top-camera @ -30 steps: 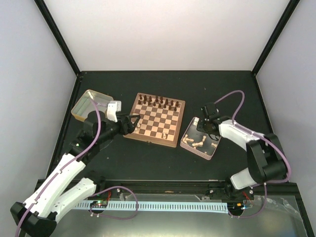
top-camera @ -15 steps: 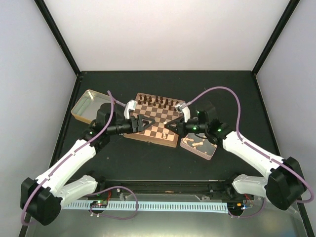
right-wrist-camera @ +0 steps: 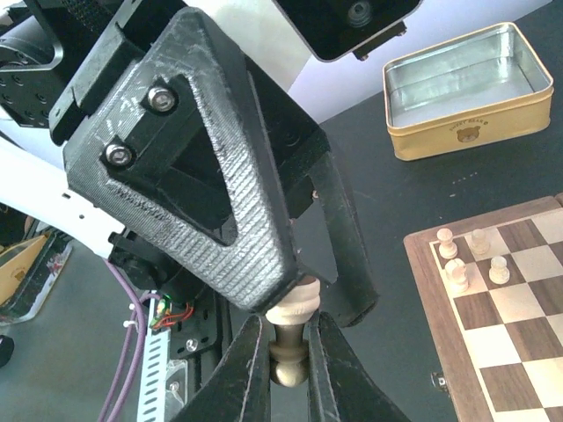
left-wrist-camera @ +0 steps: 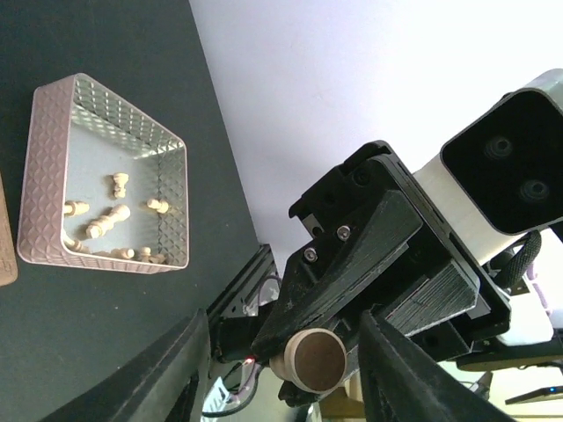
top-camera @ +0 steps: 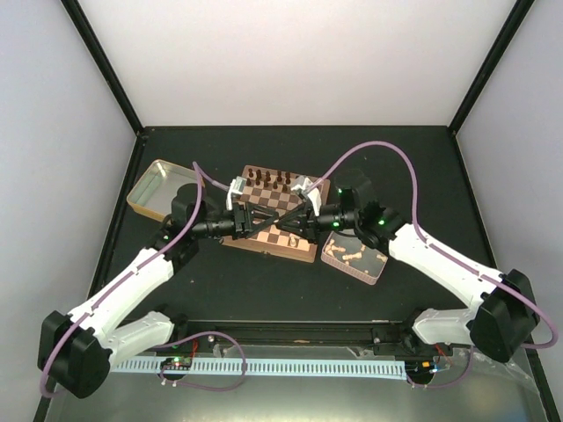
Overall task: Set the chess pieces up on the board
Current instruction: Place the chess piece on the chessboard.
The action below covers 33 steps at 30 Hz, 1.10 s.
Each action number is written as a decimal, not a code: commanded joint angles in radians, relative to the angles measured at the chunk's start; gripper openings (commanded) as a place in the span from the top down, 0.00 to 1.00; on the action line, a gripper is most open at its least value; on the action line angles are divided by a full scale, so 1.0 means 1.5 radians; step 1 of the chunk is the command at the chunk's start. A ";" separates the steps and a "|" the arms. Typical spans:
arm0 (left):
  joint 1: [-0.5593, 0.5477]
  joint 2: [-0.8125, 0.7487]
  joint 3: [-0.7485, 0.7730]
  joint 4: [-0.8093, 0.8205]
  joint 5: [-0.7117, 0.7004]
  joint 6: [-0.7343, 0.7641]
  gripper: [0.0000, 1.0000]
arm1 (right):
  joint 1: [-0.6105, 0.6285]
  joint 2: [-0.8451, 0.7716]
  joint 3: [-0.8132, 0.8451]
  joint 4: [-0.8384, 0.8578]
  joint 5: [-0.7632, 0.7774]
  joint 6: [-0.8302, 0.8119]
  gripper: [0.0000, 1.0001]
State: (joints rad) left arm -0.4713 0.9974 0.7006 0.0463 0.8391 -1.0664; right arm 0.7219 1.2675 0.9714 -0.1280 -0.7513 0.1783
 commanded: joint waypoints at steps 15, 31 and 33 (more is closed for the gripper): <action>-0.008 0.008 -0.006 0.020 0.039 -0.049 0.92 | 0.019 0.020 0.049 -0.034 0.086 -0.010 0.96; -0.008 -0.039 -0.014 0.176 -0.076 -0.174 0.94 | 0.018 -0.077 -0.211 0.518 0.119 0.625 0.48; -0.008 -0.039 -0.014 0.183 -0.082 -0.183 0.94 | 0.018 -0.069 -0.214 0.573 0.108 0.668 0.48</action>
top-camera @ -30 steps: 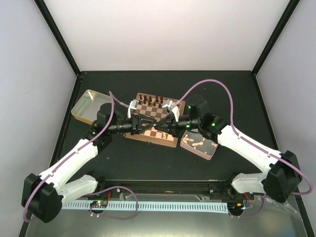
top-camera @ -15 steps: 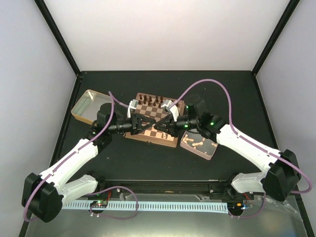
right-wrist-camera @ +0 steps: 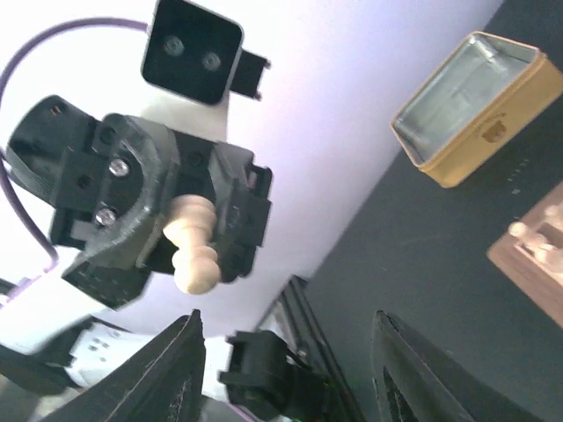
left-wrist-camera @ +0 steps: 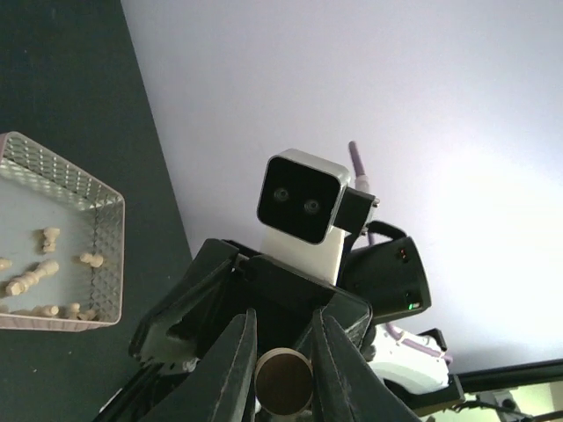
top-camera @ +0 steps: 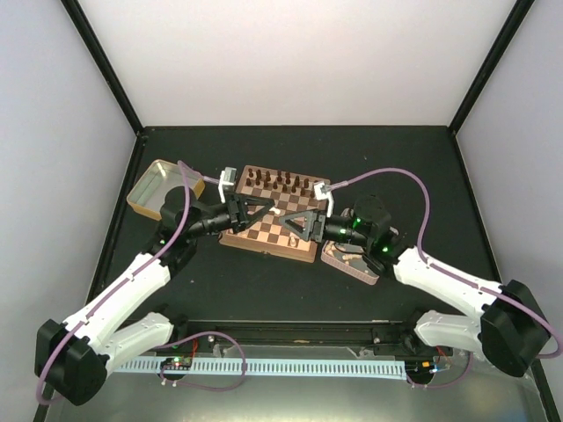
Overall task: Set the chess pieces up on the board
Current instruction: Place the chess piece on the chessboard.
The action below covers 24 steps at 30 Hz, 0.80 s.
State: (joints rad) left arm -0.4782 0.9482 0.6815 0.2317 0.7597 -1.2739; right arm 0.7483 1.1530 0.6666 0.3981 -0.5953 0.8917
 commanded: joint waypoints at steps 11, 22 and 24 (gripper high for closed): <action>-0.003 0.002 -0.014 0.113 -0.032 -0.099 0.94 | 0.004 0.044 0.007 0.273 -0.003 0.266 0.52; -0.003 0.000 -0.033 0.123 -0.033 -0.110 0.95 | 0.005 0.072 0.040 0.249 -0.006 0.261 0.77; -0.003 -0.001 -0.035 0.124 -0.032 -0.111 0.95 | 0.005 0.074 0.047 0.245 -0.008 0.261 0.83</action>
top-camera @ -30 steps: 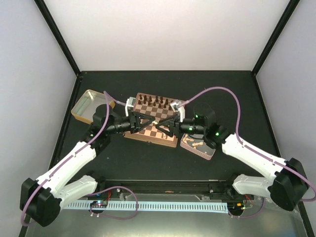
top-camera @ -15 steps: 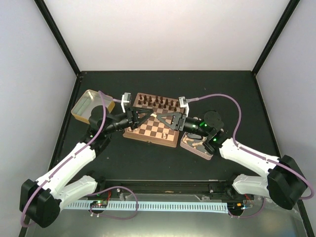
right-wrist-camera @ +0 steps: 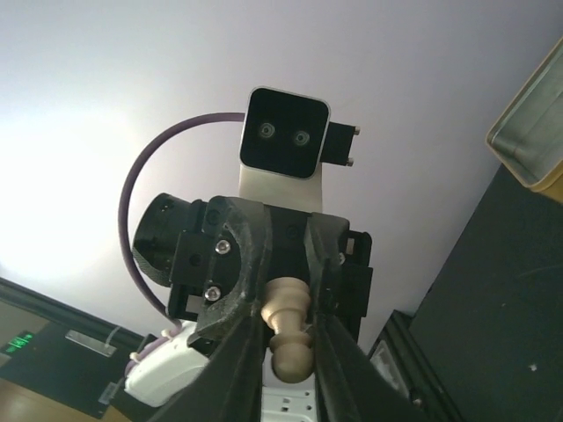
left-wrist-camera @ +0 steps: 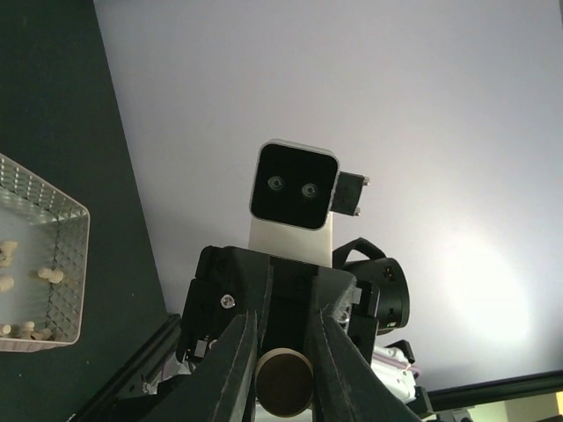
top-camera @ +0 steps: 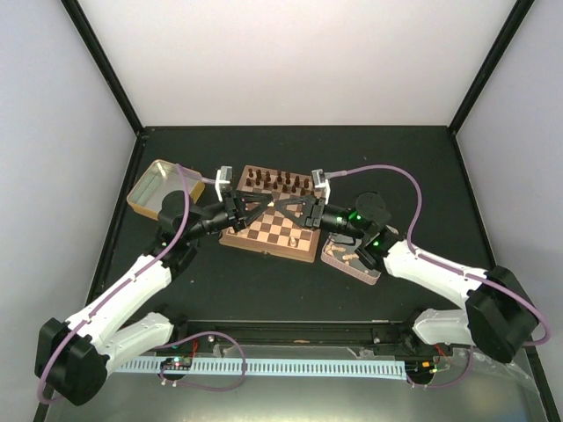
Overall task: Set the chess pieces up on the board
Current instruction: Place the chess piece on the chessboard.
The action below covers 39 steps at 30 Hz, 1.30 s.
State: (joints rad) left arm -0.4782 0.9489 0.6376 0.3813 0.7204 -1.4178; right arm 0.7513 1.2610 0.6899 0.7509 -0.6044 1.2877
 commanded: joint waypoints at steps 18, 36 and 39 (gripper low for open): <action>-0.002 -0.093 0.018 -0.354 -0.192 0.276 0.47 | -0.004 0.014 0.170 -0.669 0.149 -0.309 0.99; 0.006 -0.232 0.031 -0.586 -0.474 0.521 0.34 | 0.004 0.301 0.403 -1.095 0.481 -0.516 0.99; 0.007 -0.237 0.030 -0.589 -0.478 0.531 0.33 | 0.009 0.326 0.422 -1.106 0.481 -0.518 0.98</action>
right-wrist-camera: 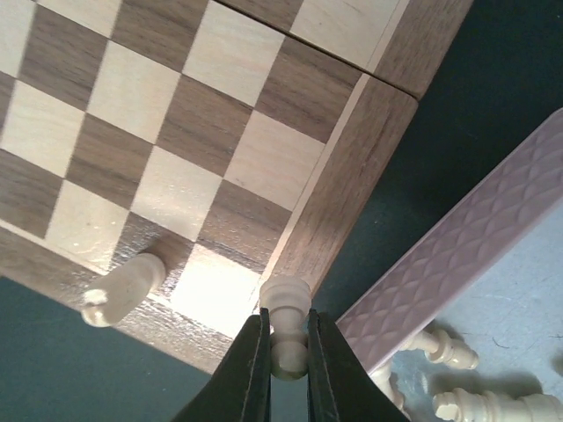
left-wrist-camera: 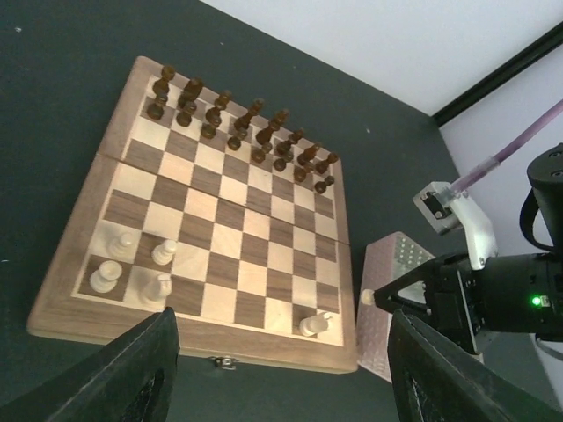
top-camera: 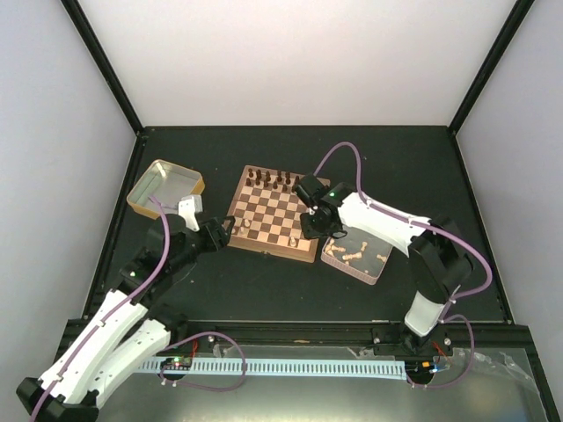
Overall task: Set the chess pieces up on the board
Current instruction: Place the chess piece on the chessboard.
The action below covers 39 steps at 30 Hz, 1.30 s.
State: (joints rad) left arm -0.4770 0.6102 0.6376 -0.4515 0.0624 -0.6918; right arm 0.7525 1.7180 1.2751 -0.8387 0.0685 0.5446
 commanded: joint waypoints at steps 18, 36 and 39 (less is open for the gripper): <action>0.006 -0.009 0.022 -0.033 -0.030 0.054 0.32 | 0.019 0.137 0.132 -0.060 0.022 -0.029 0.91; 0.007 -0.010 0.023 -0.034 -0.029 0.051 0.32 | 0.023 0.161 0.148 -0.077 0.009 -0.035 0.77; 0.006 -0.011 0.024 -0.036 -0.027 0.051 0.32 | 0.022 0.143 0.148 -0.074 0.021 -0.026 0.74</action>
State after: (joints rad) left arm -0.4725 0.6018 0.6376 -0.4854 0.0261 -0.6270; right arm 0.7795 1.9572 1.4750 -0.9417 0.0799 0.4969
